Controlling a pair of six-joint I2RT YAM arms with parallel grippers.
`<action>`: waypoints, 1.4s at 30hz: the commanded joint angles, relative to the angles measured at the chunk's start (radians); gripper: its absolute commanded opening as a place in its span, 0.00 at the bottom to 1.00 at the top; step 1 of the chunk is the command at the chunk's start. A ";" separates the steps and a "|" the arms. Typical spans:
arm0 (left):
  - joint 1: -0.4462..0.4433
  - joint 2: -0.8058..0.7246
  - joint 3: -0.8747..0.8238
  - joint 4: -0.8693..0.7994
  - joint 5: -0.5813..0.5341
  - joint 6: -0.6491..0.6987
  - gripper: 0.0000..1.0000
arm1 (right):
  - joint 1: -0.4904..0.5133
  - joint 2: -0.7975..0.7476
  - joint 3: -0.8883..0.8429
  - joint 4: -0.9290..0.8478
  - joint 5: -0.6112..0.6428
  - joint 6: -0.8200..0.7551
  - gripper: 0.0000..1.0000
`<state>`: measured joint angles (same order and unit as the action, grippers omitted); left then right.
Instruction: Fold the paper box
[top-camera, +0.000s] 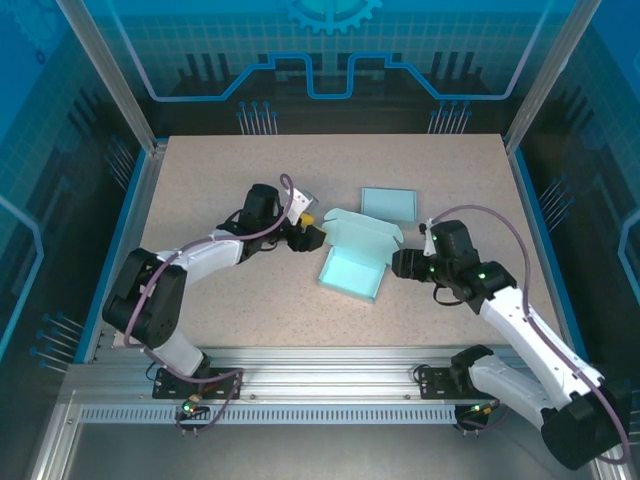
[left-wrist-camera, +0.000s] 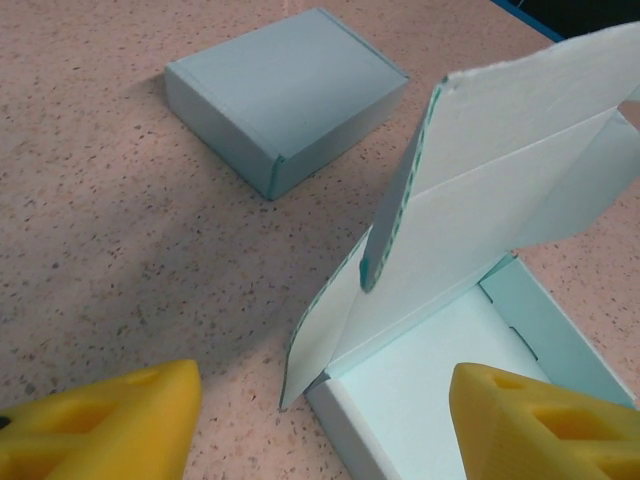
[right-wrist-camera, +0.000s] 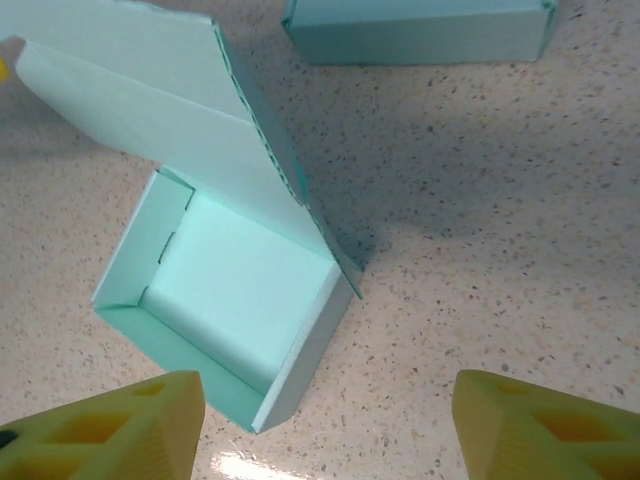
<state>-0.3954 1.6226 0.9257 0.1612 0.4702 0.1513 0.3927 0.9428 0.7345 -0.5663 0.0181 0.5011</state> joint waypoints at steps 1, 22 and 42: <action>0.010 0.031 0.050 -0.028 0.061 0.054 0.67 | 0.026 0.052 0.039 0.047 0.017 -0.028 0.65; -0.006 0.111 0.116 -0.058 0.079 0.097 0.36 | 0.068 0.325 0.138 0.147 0.115 -0.049 0.38; -0.254 0.063 0.024 0.124 -0.574 -0.277 0.00 | 0.226 0.449 0.250 0.147 0.483 0.034 0.17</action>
<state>-0.6125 1.7233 0.9901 0.2298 0.0315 0.0006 0.5755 1.3796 0.9363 -0.4721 0.4225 0.4984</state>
